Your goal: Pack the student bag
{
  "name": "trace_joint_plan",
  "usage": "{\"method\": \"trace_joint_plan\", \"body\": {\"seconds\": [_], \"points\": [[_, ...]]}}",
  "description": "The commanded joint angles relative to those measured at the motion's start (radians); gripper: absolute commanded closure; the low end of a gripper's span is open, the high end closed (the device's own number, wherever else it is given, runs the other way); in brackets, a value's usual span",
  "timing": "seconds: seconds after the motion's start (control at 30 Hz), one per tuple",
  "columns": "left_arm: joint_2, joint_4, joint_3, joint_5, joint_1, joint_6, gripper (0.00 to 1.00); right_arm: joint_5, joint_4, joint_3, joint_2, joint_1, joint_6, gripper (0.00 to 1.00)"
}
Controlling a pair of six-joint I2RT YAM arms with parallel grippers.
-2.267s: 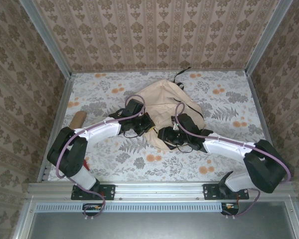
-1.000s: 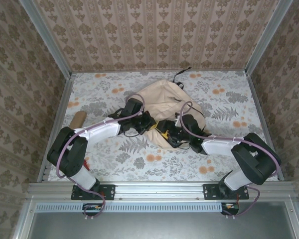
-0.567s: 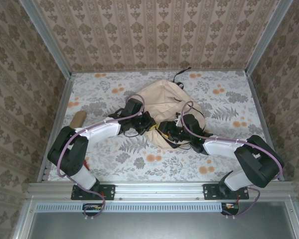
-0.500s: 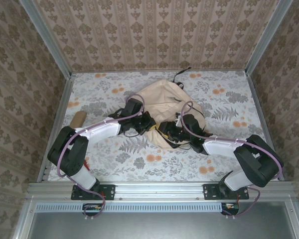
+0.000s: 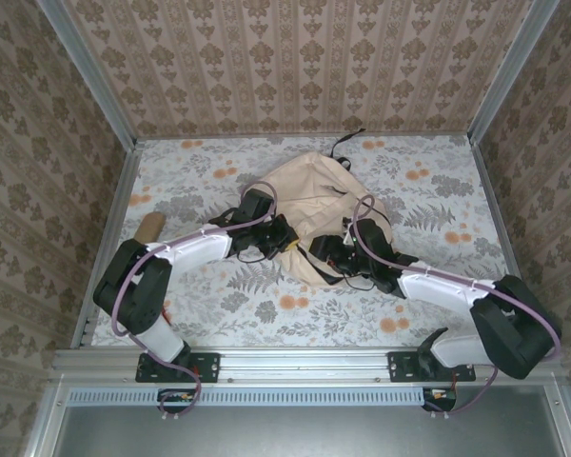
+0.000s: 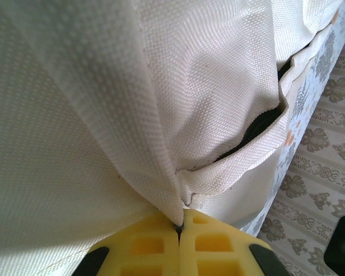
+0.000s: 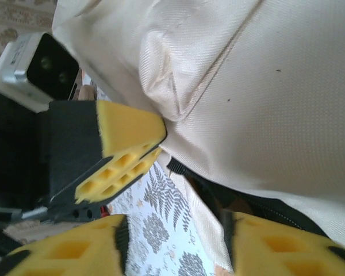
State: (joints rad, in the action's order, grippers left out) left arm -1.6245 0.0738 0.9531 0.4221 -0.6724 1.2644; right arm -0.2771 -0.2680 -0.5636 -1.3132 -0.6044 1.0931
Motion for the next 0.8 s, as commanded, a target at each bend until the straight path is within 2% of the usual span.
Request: {"method": "trace_joint_plan", "body": {"seconds": [0.0, 0.1, 0.27, 0.57, 0.77], "points": [[-0.008, -0.038, 0.009, 0.025, 0.004, -0.005, 1.00, -0.030, 0.074, -0.005, 0.002, 0.005, -0.003, 0.38], [-0.008, -0.039, 0.011, 0.027, 0.004, -0.005, 1.00, -0.089, 0.012, -0.006, -0.038, 0.003, 0.025, 0.34], [-0.002, -0.044, 0.009, 0.032, 0.004, -0.002, 1.00, -0.147, -0.113, -0.025, -0.141, 0.003, 0.042, 0.34], [0.008, -0.041, 0.004, 0.032, 0.002, 0.003, 1.00, -0.181, -0.386, -0.045, -0.291, 0.003, 0.078, 0.36], [0.009, -0.040, 0.000, 0.030, 0.004, 0.003, 1.00, -0.167, -0.438, -0.048, -0.307, 0.007, 0.091, 0.37]]}}
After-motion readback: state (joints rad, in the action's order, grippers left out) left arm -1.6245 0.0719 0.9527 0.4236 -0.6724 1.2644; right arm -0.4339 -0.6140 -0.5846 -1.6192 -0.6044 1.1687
